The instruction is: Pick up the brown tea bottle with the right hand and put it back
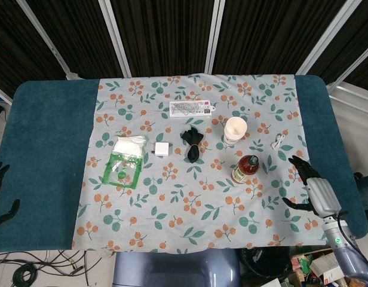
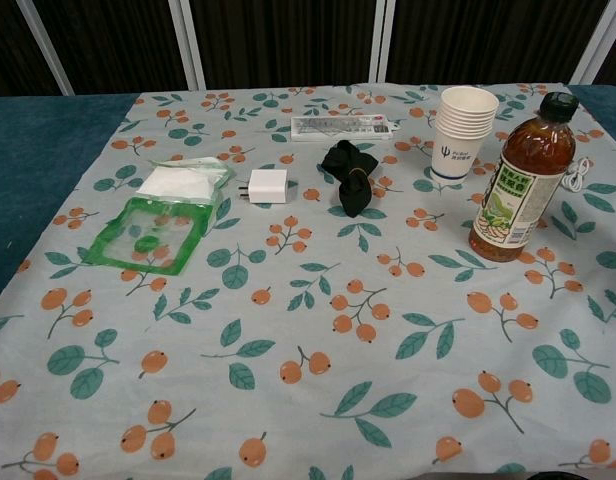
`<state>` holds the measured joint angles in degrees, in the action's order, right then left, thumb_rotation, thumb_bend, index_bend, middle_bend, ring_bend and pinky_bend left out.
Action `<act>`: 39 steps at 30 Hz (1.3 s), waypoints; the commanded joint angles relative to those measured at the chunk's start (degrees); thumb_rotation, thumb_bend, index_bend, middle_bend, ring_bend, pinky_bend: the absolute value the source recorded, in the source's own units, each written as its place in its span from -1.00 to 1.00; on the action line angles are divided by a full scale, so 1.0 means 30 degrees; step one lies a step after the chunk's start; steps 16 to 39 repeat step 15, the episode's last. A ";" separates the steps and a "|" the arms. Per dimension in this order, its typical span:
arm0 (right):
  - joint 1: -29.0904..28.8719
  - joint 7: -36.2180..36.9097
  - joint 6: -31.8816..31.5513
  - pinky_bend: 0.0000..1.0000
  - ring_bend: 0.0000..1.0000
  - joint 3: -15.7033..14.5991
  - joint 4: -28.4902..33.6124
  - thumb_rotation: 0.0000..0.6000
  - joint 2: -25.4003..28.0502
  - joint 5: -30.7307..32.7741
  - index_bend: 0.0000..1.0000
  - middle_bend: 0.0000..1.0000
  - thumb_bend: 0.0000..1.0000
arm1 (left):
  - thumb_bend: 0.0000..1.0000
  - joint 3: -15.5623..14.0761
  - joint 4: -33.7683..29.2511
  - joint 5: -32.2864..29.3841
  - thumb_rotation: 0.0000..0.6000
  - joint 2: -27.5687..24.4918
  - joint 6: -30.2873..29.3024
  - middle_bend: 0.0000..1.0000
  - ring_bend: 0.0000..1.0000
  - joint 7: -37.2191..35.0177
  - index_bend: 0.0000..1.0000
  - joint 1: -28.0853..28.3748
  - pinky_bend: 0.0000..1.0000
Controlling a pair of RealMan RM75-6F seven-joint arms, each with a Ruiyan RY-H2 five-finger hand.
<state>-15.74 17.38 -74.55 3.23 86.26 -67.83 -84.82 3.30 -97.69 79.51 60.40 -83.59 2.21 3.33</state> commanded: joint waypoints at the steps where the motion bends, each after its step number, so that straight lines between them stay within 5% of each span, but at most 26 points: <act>1: 0.2029 -0.6314 -0.3599 -0.72 -0.92 -0.0147 0.1165 1.00 0.0093 0.0289 -1.00 -0.98 -0.75 | -0.25 0.0007 0.0005 0.0030 1.00 0.0015 -0.0068 -1.00 -1.00 -0.0018 -0.86 -0.0026 -1.00; 7: 0.3242 -0.8683 -0.5734 -0.72 -0.92 -0.0501 0.1061 1.00 -0.0825 -0.0404 -1.00 -0.98 -0.75 | -0.25 0.0012 0.0100 0.0126 1.00 0.0010 -0.0192 -1.00 -1.00 -0.0171 -0.86 -0.0079 -1.00; 39: 0.3916 -0.8180 -0.6414 -0.72 -0.93 -0.1086 0.1192 1.00 -0.0709 -0.1496 -1.00 -0.98 -0.75 | -0.25 0.0018 0.0233 0.0266 1.00 0.0047 -0.0326 -1.00 -1.00 -0.0197 -0.86 -0.0108 -1.00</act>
